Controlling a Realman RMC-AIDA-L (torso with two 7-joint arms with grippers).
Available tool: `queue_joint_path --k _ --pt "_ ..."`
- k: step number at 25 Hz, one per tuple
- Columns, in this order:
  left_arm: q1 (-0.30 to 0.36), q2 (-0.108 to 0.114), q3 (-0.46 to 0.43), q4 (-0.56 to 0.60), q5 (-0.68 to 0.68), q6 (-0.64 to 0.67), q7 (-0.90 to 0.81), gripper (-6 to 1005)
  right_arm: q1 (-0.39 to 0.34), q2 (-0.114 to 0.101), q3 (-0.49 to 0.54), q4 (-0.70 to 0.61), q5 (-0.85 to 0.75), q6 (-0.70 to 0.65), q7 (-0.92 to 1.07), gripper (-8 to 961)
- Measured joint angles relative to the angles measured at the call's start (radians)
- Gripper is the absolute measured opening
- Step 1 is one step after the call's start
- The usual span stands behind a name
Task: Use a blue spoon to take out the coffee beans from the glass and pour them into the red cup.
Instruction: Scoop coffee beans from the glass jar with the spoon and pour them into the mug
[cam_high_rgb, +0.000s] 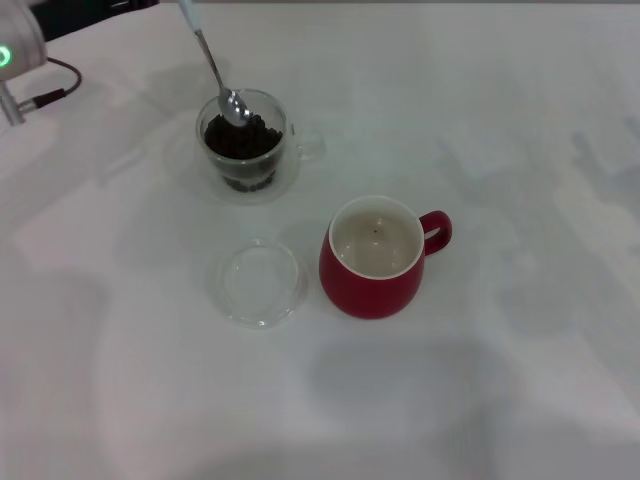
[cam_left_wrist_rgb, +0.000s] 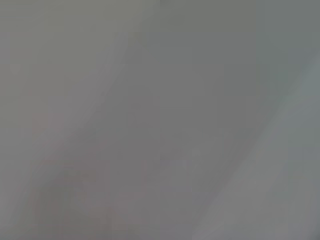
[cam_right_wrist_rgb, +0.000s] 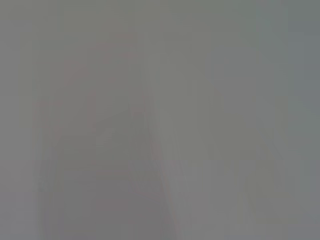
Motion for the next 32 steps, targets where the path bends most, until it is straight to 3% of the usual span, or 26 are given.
queue_joint_path --k 6,15,25,32 --pt "-0.056 -0.016 0.0 0.013 0.074 -0.107 0.001 134 -0.019 0.001 -0.014 -0.008 0.0 -0.015 0.0 860" --pt "-0.084 -0.024 0.0 0.053 0.106 -0.134 -0.006 134 -0.039 0.001 -0.01 -0.008 0.003 -0.016 0.0 860" --pt "-0.053 -0.026 -0.002 0.085 0.104 -0.141 -0.072 132 -0.045 0.0 -0.01 -0.008 0.005 -0.025 0.0 860" --pt "0.013 -0.022 -0.002 0.085 0.023 -0.123 -0.158 133 -0.05 0.001 -0.014 -0.008 0.001 -0.043 0.0 860"
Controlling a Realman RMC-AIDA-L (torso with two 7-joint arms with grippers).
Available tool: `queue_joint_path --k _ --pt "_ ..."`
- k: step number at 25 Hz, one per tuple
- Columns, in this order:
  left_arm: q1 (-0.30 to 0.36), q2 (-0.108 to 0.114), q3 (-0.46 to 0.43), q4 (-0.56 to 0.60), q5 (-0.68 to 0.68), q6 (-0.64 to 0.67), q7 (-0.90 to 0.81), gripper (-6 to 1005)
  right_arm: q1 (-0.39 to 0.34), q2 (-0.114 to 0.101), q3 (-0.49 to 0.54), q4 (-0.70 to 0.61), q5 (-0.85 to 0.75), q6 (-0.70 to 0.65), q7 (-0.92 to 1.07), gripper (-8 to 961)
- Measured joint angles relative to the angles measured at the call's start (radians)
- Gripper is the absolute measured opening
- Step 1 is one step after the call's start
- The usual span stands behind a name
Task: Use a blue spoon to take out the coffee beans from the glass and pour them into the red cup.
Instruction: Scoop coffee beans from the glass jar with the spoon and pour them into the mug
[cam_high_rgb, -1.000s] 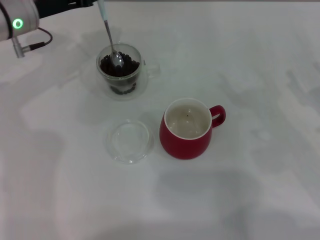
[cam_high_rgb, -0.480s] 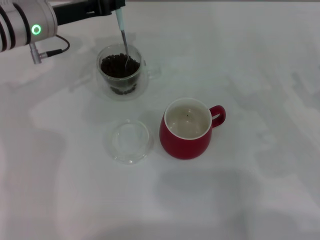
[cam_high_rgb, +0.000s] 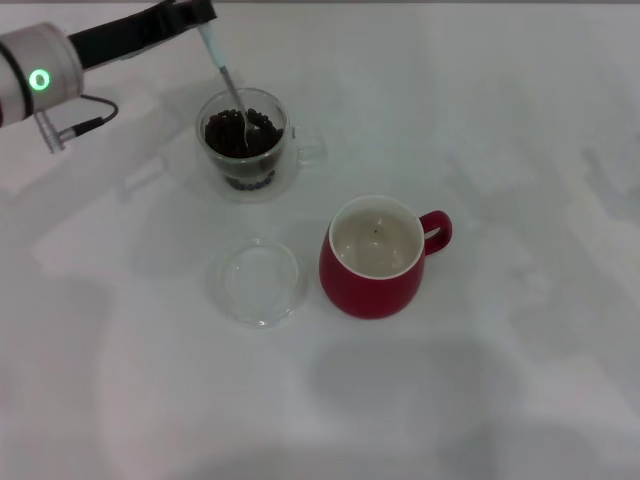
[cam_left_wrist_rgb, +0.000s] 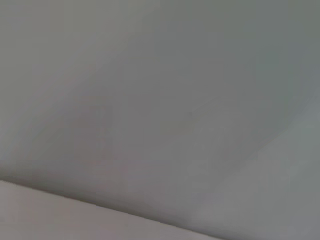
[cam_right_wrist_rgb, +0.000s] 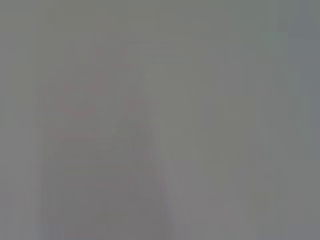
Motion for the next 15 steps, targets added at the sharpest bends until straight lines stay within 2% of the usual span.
queue_joint_path --k 15 --pt "0.169 0.013 0.0 0.0 -0.21 0.175 -0.035 133 -0.003 0.0 -0.005 -0.011 -0.013 -0.044 0.0 860"
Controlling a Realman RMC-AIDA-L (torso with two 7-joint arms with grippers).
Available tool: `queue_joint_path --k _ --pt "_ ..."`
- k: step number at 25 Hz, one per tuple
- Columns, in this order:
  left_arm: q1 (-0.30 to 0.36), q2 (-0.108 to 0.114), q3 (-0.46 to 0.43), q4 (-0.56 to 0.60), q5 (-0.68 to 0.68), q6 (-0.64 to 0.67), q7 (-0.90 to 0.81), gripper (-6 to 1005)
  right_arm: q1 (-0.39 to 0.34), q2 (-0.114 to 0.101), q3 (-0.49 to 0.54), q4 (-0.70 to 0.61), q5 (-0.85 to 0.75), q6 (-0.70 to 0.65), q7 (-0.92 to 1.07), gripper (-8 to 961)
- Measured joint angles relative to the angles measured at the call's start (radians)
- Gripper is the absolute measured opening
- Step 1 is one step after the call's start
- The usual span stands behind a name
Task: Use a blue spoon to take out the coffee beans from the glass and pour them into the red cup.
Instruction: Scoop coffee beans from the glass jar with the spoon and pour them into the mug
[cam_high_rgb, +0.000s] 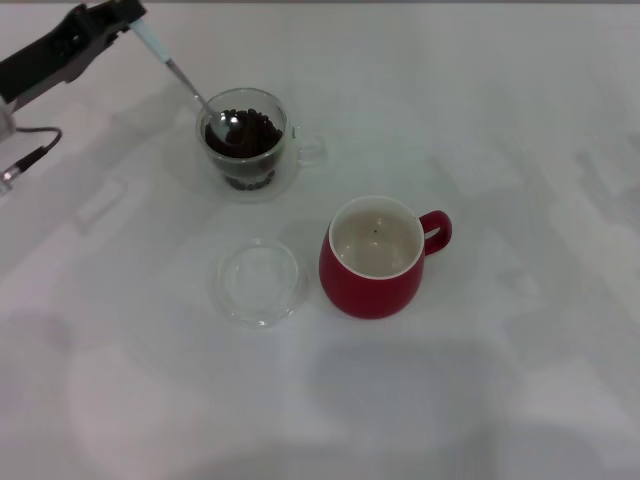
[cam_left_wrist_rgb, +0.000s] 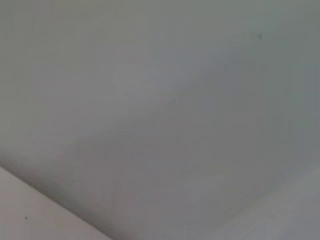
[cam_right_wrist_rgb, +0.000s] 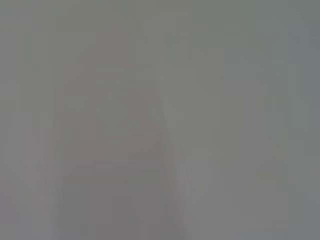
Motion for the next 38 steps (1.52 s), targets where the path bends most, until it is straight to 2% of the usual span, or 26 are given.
queue_joint_path --k 7,14,18,24,30,38 --pt "0.054 0.002 0.0 0.0 -0.068 0.079 -0.001 132 0.0 0.0 -0.013 -0.009 -0.001 -0.007 0.011 860" --pt "0.053 -0.002 0.0 0.025 -0.067 0.154 -0.002 133 0.0 0.0 -0.019 -0.014 -0.001 -0.009 0.025 860" --pt "0.015 -0.007 0.0 0.095 -0.027 0.167 0.003 134 0.0 0.0 -0.027 -0.015 0.0 -0.009 0.025 860" --pt "-0.077 -0.046 0.0 0.141 0.117 0.121 0.05 132 0.0 0.0 -0.036 -0.017 -0.001 -0.008 0.025 860" --pt "-0.116 -0.047 0.0 0.192 0.199 0.033 0.101 131 -0.001 0.002 -0.037 -0.016 -0.001 -0.007 0.025 860" --pt "-0.136 -0.043 0.0 0.185 0.26 0.038 0.21 131 -0.009 0.002 -0.037 -0.016 -0.001 -0.005 0.026 860"
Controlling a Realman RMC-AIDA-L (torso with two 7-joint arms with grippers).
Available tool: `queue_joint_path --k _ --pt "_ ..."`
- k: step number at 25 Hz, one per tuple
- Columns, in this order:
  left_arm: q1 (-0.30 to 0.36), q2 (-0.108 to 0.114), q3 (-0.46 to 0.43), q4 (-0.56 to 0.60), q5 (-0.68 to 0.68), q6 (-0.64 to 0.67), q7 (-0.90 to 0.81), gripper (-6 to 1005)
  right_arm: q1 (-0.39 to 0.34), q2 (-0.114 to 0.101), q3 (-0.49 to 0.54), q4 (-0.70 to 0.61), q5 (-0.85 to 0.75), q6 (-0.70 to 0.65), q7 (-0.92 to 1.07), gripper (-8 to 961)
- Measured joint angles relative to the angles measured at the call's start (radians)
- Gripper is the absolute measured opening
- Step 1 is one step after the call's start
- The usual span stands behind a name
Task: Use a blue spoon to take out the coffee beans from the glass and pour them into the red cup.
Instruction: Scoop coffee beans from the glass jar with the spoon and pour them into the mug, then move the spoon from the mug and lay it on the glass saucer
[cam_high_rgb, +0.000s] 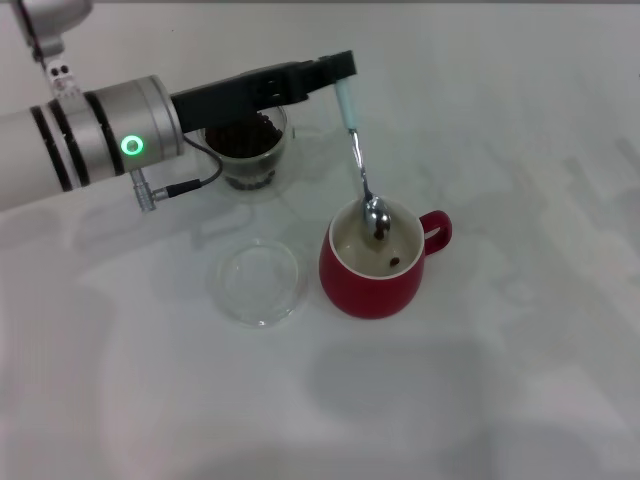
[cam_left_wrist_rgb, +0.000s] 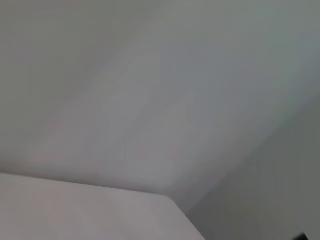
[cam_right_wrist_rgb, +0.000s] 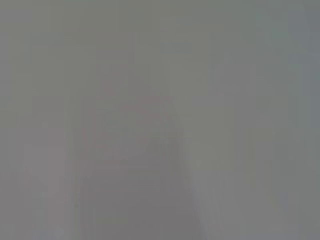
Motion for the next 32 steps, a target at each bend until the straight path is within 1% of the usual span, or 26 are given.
queue_joint_path --k 3,4,6,7,8,11,14,15,18,20,22,25,26,29,32 --pt "-0.014 0.0 0.0 0.0 0.025 0.019 0.053 132 0.0 0.0 0.0 0.0 0.0 0.003 0.0 860" --pt "-0.026 0.0 0.0 0.003 0.045 0.058 0.123 132 0.0 0.0 -0.001 0.0 0.0 0.004 0.0 860" --pt "-0.029 0.0 0.0 0.006 0.053 0.1 0.181 132 0.001 0.0 -0.004 -0.002 0.0 0.005 0.0 860" --pt "-0.029 0.0 0.0 0.006 0.053 0.1 0.181 132 0.0 0.0 -0.008 -0.002 0.0 0.005 0.0 860" --pt "-0.027 0.0 0.0 0.007 0.051 0.157 0.257 132 0.0 0.0 -0.009 -0.002 0.0 0.005 0.0 860" --pt "-0.018 0.0 0.0 0.004 0.028 0.189 0.291 132 -0.003 0.0 -0.013 -0.003 0.0 0.002 0.006 860" --pt "0.015 0.01 -0.001 -0.001 -0.022 0.205 0.291 132 -0.004 0.0 -0.014 -0.003 0.0 -0.001 0.012 860" --pt "0.035 0.018 -0.002 -0.003 -0.049 0.212 0.288 132 -0.004 0.0 -0.014 -0.004 0.0 -0.001 0.012 860" --pt "0.1 0.027 -0.002 -0.02 -0.132 0.25 0.263 133 -0.003 0.0 -0.015 -0.008 0.0 -0.002 0.012 860" --pt "0.163 0.033 -0.002 -0.048 -0.197 0.297 0.203 133 -0.001 0.0 -0.014 -0.01 0.0 -0.002 0.012 860" --pt "0.215 0.036 -0.002 -0.081 -0.226 0.342 0.133 133 0.002 0.0 -0.012 -0.011 0.001 0.001 0.012 860" --pt "0.29 0.039 -0.002 -0.128 -0.244 0.381 0.026 133 0.007 0.0 -0.006 -0.011 0.006 0.007 0.012 860" --pt "0.329 0.038 -0.002 -0.142 -0.249 0.383 -0.011 133 0.009 0.0 -0.005 -0.011 0.007 0.009 0.012 860" --pt "0.417 0.038 -0.002 -0.157 -0.275 0.382 -0.051 133 0.019 0.0 -0.002 -0.012 0.009 0.022 0.012 860" --pt "0.48 0.035 -0.002 -0.162 -0.304 0.373 -0.051 133 0.028 0.0 0.0 -0.012 0.01 0.031 0.012 860"
